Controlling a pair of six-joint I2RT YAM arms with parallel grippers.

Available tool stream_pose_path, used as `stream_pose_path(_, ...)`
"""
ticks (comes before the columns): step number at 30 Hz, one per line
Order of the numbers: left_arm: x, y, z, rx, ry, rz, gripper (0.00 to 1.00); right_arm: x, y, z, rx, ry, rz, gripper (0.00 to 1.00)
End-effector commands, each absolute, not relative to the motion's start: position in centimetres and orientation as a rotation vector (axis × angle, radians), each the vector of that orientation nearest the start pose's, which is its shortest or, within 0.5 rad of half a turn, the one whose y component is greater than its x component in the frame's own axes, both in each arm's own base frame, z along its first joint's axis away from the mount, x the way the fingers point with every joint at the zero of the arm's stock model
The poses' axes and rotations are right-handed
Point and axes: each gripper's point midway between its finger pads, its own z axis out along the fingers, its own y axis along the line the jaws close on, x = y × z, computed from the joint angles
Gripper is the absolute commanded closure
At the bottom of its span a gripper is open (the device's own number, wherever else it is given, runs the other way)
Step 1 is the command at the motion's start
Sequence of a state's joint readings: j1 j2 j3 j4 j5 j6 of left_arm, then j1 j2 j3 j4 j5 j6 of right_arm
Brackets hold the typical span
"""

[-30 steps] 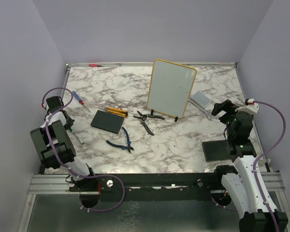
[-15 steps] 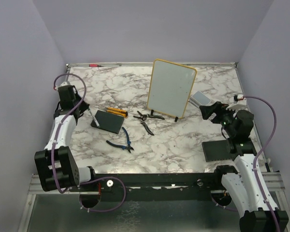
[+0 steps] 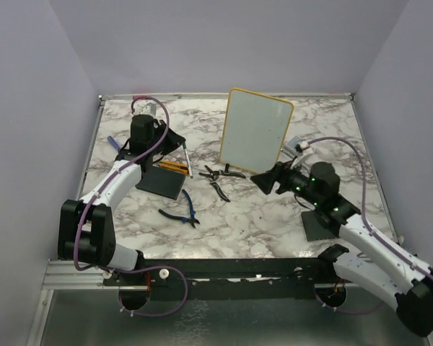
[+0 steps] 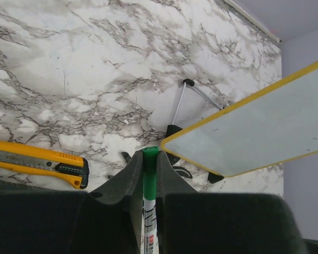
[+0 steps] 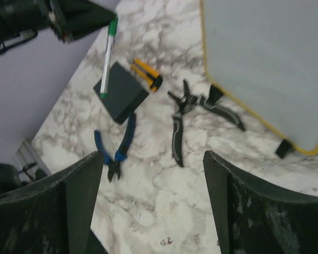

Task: Write a sentence on the whiteboard
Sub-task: Open the whiteboard marker at the center of the board.

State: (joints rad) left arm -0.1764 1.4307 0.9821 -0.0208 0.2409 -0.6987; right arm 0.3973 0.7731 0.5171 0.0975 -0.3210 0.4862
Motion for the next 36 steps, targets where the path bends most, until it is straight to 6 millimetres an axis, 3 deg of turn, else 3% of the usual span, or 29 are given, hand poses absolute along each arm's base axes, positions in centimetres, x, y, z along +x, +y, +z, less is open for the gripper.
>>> stream_pose_path(1,39.8,-15.9,17.8,-0.389,2.073,-0.897,1.00,26.3,25.0,22.1,-0.185,1.804,0.910,0.22)
stream_pose_path(6,39.5,-16.2,17.2,-0.388,2.086,-0.915,1.00,26.4,33.4,20.4,-0.253,1.855,0.948,0.26)
stream_pose_path(9,39.2,-16.2,16.6,-0.411,2.096,-0.925,1.00,27.1,36.3,19.7,-0.229,1.865,0.964,0.28)
stream_pose_path(15,38.6,-17.2,16.8,-0.450,2.070,-1.035,1.00,28.0,40.0,18.7,-0.204,1.826,1.059,0.32)
stream_pose_path(23,38.4,-16.9,16.9,-0.463,2.059,-1.028,1.00,29.8,42.6,16.3,-0.238,1.879,0.999,0.41)
stream_pose_path(28,38.4,-16.8,16.9,-0.469,2.056,-1.021,1.00,30.4,43.6,15.6,-0.254,1.909,0.975,0.52)
stream_pose_path(36,38.4,-16.5,17.5,-0.471,2.036,-1.011,1.00,31.6,43.1,13.2,-0.200,1.982,0.846,0.59)
